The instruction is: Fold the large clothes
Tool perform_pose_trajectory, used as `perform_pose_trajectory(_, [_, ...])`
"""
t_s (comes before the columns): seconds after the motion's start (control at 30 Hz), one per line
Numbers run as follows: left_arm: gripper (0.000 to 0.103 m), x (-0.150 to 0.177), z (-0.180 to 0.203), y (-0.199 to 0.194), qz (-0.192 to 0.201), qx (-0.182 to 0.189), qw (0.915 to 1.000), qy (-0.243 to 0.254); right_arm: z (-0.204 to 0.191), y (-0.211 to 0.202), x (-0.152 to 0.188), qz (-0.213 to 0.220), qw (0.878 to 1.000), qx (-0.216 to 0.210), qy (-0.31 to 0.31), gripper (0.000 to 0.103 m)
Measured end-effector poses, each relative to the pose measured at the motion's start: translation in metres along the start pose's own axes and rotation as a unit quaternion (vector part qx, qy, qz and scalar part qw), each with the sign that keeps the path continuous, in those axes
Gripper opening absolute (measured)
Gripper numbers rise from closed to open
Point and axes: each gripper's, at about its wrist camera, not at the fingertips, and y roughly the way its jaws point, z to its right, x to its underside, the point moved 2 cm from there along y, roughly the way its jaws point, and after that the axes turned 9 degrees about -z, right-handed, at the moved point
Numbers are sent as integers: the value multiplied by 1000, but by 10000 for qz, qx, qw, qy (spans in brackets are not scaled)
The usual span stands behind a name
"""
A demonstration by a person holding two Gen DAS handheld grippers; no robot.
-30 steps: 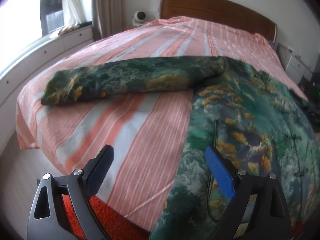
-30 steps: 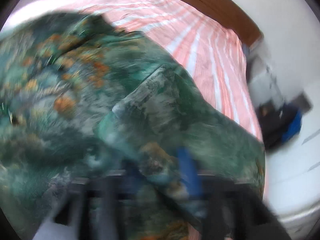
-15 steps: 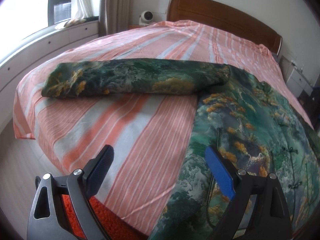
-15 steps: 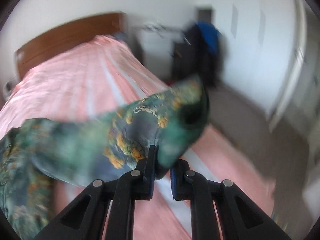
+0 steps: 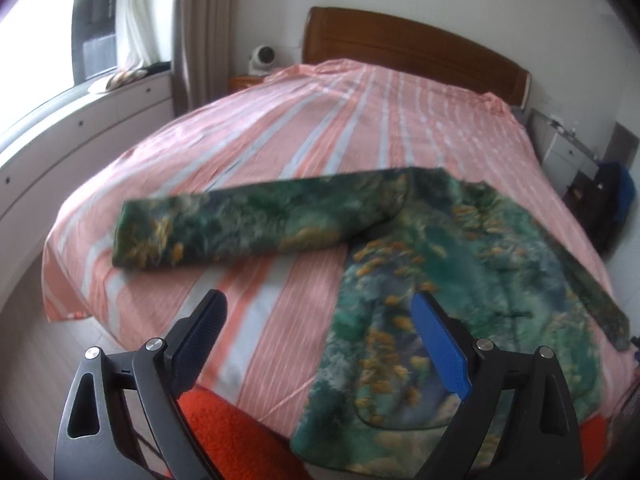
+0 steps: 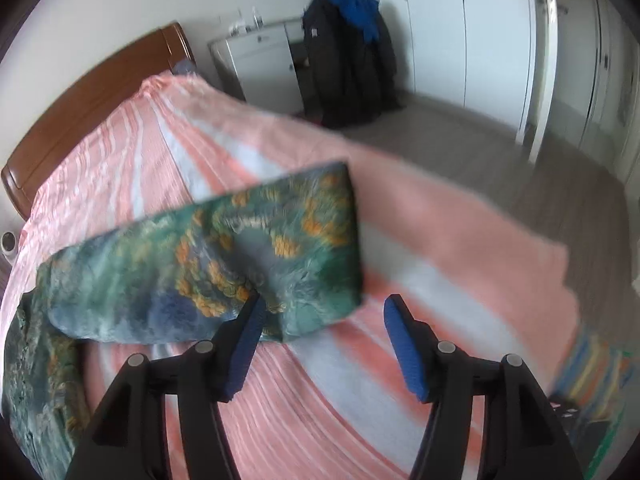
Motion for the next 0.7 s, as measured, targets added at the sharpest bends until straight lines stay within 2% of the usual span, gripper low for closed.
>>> perform_pose_trajectory(0.1, [100, -16, 23, -25, -67, 485, 9987, 172, -13, -46, 11, 368, 9984, -110, -411, 71])
perform_pose_trajectory(0.2, [101, -19, 55, -32, -207, 917, 9946, 432, -51, -79, 34, 372, 9923, -608, -1011, 76])
perform_pose_trajectory(0.27, [101, -13, 76, -27, -234, 1122, 9916, 607, -85, -87, 59, 27, 9809, -1256, -1482, 82])
perform_pose_trajectory(0.37, [101, 7, 98, -7, -374, 1058, 9908, 758, -117, -77, 103, -880, 9529, -2182, -1915, 82])
perform_pose_trajectory(0.43, [100, 24, 101, 8, -597, 1172, 9886, 729, -127, -60, 127, -1387, 9417, -2309, -2017, 81])
perform_pose_trajectory(0.5, [100, 37, 97, 20, -856, 1294, 9860, 612, -129, -46, 146, -1785, 9352, -2265, -2056, 80])
perform_pose_trajectory(0.57, [100, 45, 91, 28, -975, 1319, 9852, 508, -126, -39, 159, -2125, 9262, -2399, -1985, 63])
perform_pose_trajectory(0.63, [100, 50, 83, 32, -1016, 1247, 9862, 389, -129, -36, 166, -2273, 9208, -2435, -2031, 21])
perform_pose_trajectory(0.7, [100, 52, 75, 33, -1014, 1210, 9872, 246, -131, -41, 170, -2274, 9198, -2454, -2050, 14])
